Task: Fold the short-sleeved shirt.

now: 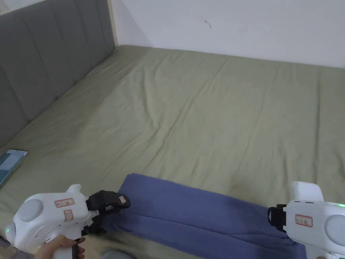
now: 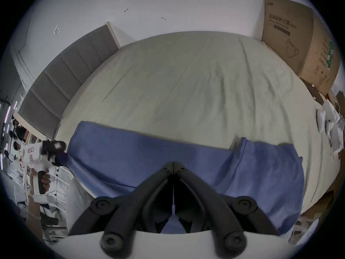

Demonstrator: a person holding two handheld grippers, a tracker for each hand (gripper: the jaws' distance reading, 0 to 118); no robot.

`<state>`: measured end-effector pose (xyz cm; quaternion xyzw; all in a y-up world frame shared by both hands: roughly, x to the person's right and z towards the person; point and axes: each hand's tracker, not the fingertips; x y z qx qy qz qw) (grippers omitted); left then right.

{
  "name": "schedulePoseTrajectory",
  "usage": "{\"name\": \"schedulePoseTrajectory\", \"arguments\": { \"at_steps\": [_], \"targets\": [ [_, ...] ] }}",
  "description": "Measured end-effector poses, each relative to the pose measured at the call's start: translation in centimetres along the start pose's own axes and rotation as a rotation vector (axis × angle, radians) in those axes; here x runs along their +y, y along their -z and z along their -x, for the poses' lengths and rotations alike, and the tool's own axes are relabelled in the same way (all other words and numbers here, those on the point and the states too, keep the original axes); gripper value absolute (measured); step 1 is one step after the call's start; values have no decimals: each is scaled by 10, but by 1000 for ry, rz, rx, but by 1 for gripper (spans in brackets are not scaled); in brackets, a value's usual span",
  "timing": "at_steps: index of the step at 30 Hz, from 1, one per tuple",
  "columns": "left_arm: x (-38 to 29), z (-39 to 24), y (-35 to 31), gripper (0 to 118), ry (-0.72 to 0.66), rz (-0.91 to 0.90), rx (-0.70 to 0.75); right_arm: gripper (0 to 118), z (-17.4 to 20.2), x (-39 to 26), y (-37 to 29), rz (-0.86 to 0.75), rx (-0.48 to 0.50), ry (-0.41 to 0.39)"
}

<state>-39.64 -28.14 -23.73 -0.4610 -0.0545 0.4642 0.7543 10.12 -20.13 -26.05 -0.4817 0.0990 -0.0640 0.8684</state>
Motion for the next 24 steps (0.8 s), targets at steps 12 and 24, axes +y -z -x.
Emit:
{"name": "schedulePoseTrajectory", "arguments": {
  "at_steps": [12,24],
  "targets": [
    [6,-30,-22,5,92,-51,68,0,-43,-7,-13,-15,7,149],
    [-98,-275,11,5,926,-73,-7,0,-109,-24,-61,-110,-26,308]
  ]
}}
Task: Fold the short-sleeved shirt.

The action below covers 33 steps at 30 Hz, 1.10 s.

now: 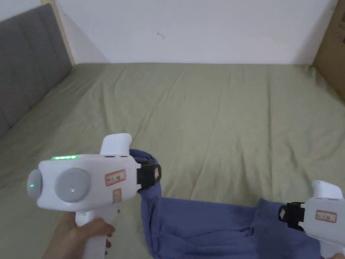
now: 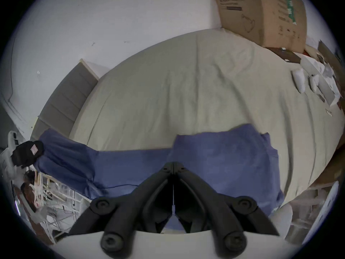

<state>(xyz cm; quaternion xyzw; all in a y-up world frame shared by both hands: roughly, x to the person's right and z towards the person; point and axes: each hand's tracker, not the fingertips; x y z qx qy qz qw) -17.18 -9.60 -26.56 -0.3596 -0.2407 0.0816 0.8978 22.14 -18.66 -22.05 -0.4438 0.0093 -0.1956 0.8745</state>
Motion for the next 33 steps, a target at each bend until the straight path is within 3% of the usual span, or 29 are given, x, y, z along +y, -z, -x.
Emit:
{"name": "schedulePoseTrajectory", "arguments": {
  "at_steps": [4,9,10,12,13,15,19,21,22,24,25,27,30,33],
  "targets": [
    [-26,-75,55,5,146,91,-130,0,-31,-5,-11,-17,-9,78],
    [-83,-116,124,9,266,160,-176,0,-66,-13,-25,-23,-43,125],
    [-94,-120,137,20,295,190,-161,0,-72,-14,-27,-24,-50,137],
    [-114,-120,162,69,303,320,-104,0,-84,-18,-29,-26,-67,171],
    [-120,-119,169,84,283,356,-80,0,-88,-19,-30,-25,-69,182],
    [-119,-108,162,84,196,344,-87,0,-94,-22,-34,-28,-72,196],
    [-89,-89,122,86,39,222,-300,0,-88,-24,-37,-30,-75,183],
    [-73,-75,104,83,-49,192,-263,0,-81,-24,-33,-29,-80,173],
    [-69,-66,102,72,-91,168,-246,0,-77,-24,-32,-28,-79,169],
    [-65,-46,101,10,-136,147,-185,0,-69,-25,-29,-22,-62,159],
    [-67,-37,109,1,-159,163,-122,0,-66,-26,-28,-18,-57,154],
    [-77,-25,121,0,-195,203,-31,0,-63,-27,-25,-11,-50,136],
    [-99,-38,135,0,-255,263,-132,0,-57,-29,-25,-8,-47,108],
    [-121,-61,152,0,-225,362,-179,0,-60,-28,-24,-4,-44,113]
  ]
}}
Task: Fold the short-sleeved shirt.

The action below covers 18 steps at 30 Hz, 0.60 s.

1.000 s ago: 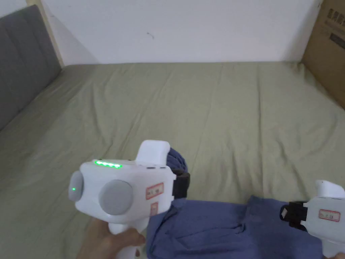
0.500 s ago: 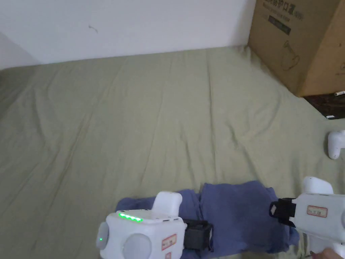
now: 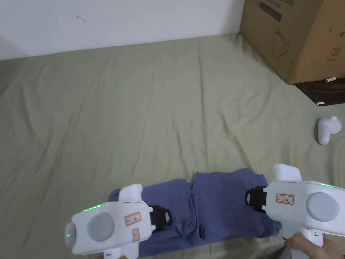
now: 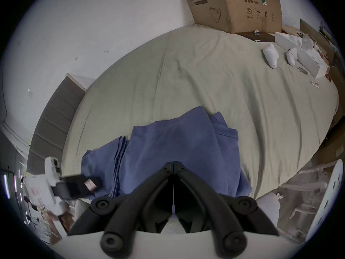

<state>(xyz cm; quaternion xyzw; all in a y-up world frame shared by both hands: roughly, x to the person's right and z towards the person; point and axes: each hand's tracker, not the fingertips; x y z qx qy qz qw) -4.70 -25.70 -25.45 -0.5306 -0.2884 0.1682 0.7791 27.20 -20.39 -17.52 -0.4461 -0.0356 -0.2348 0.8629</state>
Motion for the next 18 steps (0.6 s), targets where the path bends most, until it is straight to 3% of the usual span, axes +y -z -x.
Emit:
{"name": "schedulePoseTrajectory", "arguments": {
  "at_steps": [3,10,18],
  "targets": [
    [-17,-20,15,0,83,57,-14,0,-6,3,-1,-4,-1,14],
    [-24,-44,26,0,44,108,-116,0,-10,11,-7,-25,-8,32],
    [22,4,-45,0,-56,-103,-155,0,-8,23,-11,-51,-9,26]
  ]
}}
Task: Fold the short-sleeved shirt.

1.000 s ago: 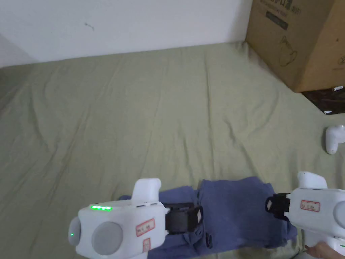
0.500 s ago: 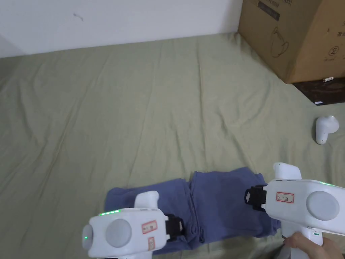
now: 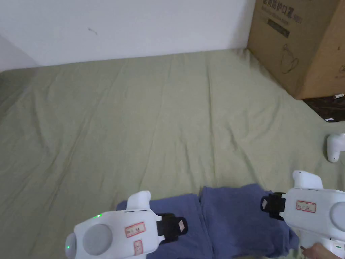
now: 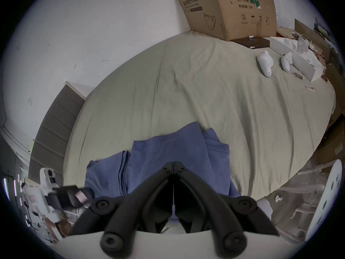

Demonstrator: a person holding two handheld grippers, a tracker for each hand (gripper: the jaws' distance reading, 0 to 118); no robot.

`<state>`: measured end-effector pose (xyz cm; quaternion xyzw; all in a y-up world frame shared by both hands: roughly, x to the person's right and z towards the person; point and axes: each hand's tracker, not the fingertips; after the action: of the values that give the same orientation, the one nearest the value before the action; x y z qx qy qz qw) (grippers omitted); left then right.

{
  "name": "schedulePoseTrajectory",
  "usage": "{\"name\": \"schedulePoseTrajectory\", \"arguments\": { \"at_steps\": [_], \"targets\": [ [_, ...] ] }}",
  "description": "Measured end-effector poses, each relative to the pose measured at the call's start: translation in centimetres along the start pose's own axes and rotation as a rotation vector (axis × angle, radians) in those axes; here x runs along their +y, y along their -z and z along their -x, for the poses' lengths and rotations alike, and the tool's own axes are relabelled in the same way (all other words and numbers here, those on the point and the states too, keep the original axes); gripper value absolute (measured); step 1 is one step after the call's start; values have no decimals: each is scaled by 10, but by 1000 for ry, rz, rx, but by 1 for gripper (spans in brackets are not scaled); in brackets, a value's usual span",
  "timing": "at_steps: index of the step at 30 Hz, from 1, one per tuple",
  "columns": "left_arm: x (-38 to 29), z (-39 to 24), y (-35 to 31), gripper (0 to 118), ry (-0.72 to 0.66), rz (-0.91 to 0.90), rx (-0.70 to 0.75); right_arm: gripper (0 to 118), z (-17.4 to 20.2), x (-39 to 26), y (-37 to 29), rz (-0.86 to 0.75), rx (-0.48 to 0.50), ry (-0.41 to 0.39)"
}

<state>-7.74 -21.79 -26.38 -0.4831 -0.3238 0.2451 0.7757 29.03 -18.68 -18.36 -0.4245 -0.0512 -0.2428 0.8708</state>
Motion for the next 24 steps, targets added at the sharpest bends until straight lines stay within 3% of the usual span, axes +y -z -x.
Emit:
{"name": "schedulePoseTrajectory", "arguments": {
  "at_steps": [3,4,5,6,7,8,13,16,19,20,21,22,23,24],
  "targets": [
    [22,36,-36,4,-92,-93,-23,0,8,2,2,5,12,-15],
    [28,51,-47,19,-111,-117,-11,0,11,2,3,8,12,-26],
    [33,67,-58,60,-102,-110,5,0,15,2,5,14,11,-38],
    [32,66,-70,91,-109,-113,19,0,18,2,8,19,10,-45],
    [30,74,-71,109,-107,-93,27,0,21,2,10,25,11,-51],
    [29,93,-76,114,-111,-68,19,0,30,0,10,33,13,-60],
    [13,154,-63,112,-375,-48,-122,0,44,-1,15,40,24,-76],
    [-4,148,-40,112,-476,11,-151,0,49,0,18,52,15,-87],
    [1,131,-40,110,-436,-72,-281,0,52,0,18,63,2,-99],
    [3,128,-34,96,-459,-66,-305,0,50,1,20,66,-4,-100],
    [2,127,-27,67,-499,-22,-314,0,50,1,21,68,-8,-100],
    [2,126,-19,25,-500,25,-285,0,50,1,22,71,-11,-99],
    [-3,127,-12,10,-434,88,-136,0,50,1,23,74,-15,-97],
    [-3,131,-10,10,-431,89,-94,0,48,2,25,77,-17,-96]
  ]
}}
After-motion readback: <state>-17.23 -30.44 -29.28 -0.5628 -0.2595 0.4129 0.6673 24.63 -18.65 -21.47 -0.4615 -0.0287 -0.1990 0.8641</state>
